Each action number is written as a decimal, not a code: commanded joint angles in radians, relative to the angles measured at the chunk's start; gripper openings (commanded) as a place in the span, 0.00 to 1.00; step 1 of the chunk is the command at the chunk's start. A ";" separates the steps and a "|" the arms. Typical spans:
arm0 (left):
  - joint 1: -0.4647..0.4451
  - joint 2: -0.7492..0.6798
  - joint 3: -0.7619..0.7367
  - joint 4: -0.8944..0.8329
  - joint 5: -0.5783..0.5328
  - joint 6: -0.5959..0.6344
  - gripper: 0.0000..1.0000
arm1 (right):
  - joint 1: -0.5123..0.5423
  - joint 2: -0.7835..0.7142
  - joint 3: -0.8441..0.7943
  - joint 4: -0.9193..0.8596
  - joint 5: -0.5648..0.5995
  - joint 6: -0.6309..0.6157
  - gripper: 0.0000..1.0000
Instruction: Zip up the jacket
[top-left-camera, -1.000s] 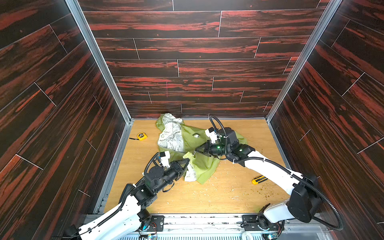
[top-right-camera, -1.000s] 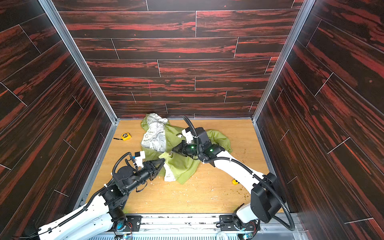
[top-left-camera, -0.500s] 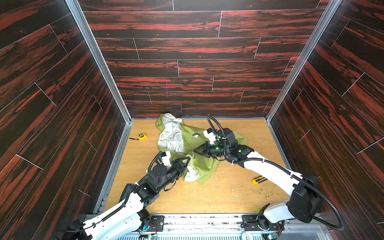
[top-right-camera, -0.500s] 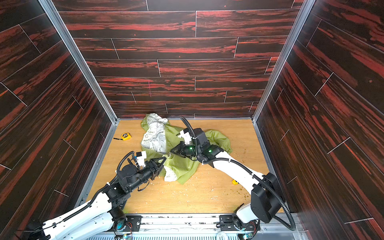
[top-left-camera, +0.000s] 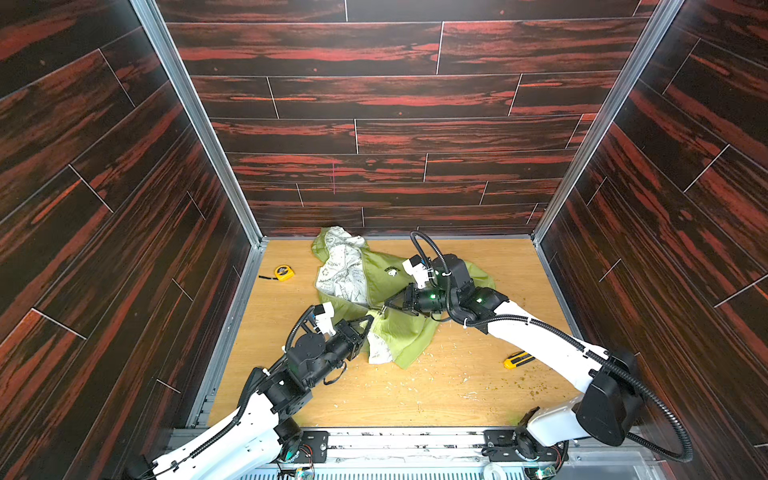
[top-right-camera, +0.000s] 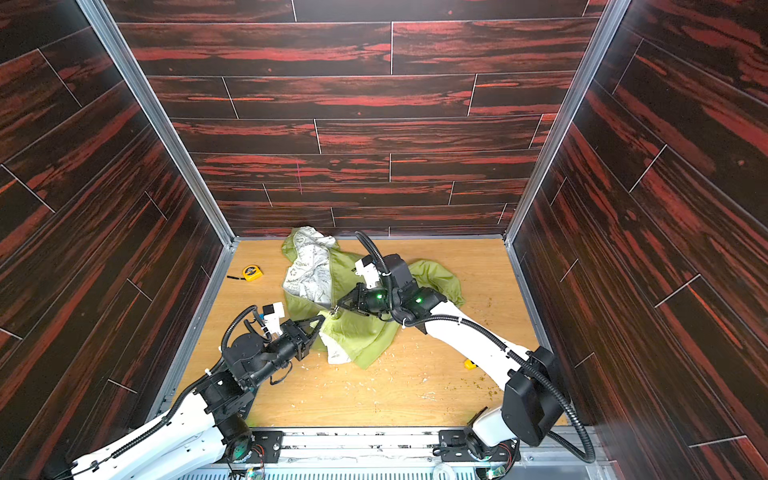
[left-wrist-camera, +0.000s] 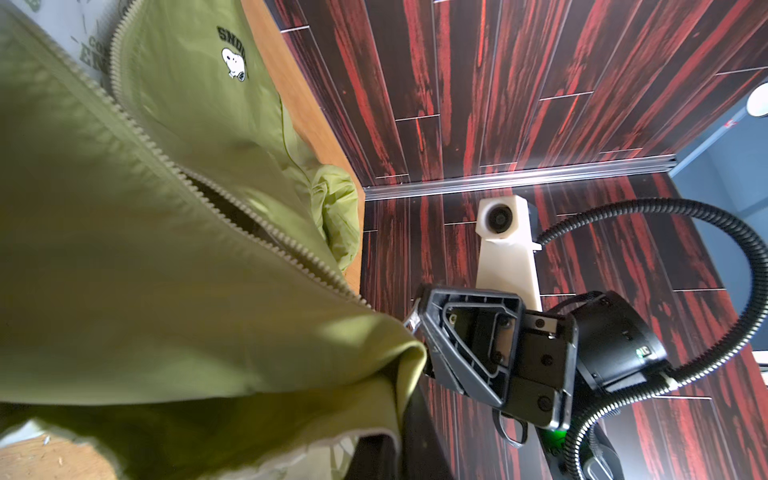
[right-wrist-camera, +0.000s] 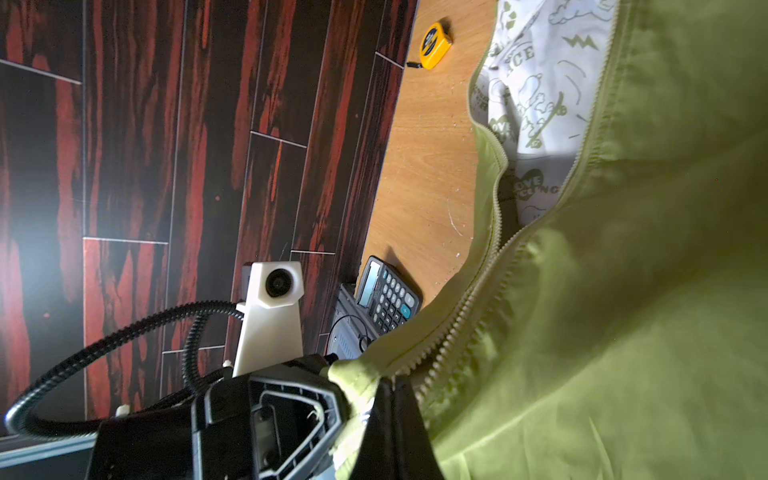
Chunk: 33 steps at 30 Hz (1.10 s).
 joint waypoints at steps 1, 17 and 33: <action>0.001 -0.057 -0.009 -0.082 -0.044 -0.004 0.00 | -0.026 0.012 0.031 -0.039 0.051 -0.032 0.00; 0.001 -0.102 0.029 -0.207 -0.053 0.025 0.00 | -0.035 0.030 0.062 -0.097 0.070 -0.071 0.00; 0.001 -0.175 0.046 -0.483 -0.099 0.002 0.00 | -0.161 0.131 0.227 -0.305 0.015 -0.251 0.55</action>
